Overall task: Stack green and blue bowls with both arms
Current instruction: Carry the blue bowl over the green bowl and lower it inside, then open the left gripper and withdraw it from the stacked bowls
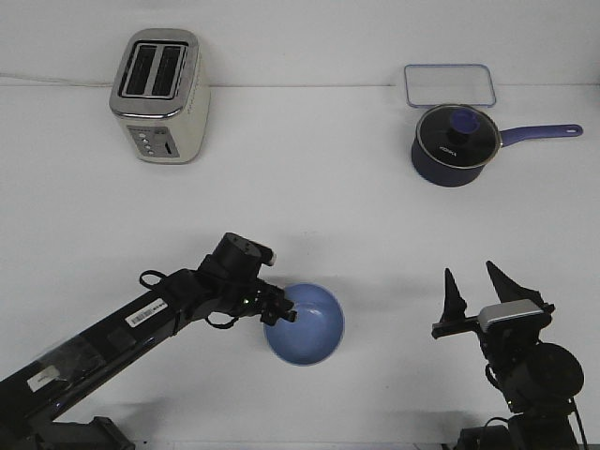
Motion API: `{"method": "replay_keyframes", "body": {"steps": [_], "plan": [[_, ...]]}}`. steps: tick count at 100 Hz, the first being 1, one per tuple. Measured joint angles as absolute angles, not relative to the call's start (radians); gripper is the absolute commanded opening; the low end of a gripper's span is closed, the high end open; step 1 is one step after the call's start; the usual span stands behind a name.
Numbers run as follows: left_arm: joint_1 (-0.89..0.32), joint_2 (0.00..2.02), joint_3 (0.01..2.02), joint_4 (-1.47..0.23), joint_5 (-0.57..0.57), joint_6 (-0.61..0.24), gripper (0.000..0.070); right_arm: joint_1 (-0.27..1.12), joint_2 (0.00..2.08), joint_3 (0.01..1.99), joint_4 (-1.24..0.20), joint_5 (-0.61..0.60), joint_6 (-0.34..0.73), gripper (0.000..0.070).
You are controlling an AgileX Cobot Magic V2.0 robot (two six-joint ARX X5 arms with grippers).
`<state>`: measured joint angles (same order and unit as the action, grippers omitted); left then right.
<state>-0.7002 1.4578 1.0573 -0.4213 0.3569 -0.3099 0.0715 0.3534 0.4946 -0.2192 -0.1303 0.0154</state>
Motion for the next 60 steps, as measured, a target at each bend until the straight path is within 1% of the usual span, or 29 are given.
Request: {"method": "replay_keyframes", "body": {"steps": [19,22,26,36,38,40,43,60], "plan": [[-0.714,1.464,1.057,-0.41,0.358,-0.31,0.0019,0.072,0.353,0.495,-0.219,-0.13,0.015,0.0479],[-0.714,1.464,1.057,-0.408,0.357,-0.309,0.0038,0.072,0.353,0.495,-0.219,-0.13,0.015,0.0479],[-0.714,1.465,1.057,-0.407,0.357,-0.307,0.012,0.072,0.353,0.495,-0.219,-0.131,0.015,0.0479],[-0.714,1.465,1.057,-0.404,0.358,-0.307,0.0454,0.072,0.353,0.495,-0.219,-0.131,0.015,0.0479],[-0.714,1.465,1.057,-0.402,0.358,-0.307,0.0502,0.072,0.353,0.495,-0.219,-0.13,0.015,0.0479],[-0.714,1.465,1.057,-0.401,0.358,-0.306,0.0536,0.072,0.353,0.495,-0.219,-0.13,0.015,0.0479],[-0.714,1.465,1.057,-0.4,0.358,-0.306,0.0561,0.071,0.353,0.495,-0.219,-0.13,0.015,0.0479],[-0.714,1.466,1.087,-0.408,0.35,-0.292,0.0562,0.072,0.353,0.495,-0.219,-0.13,0.015,0.0479]]}}
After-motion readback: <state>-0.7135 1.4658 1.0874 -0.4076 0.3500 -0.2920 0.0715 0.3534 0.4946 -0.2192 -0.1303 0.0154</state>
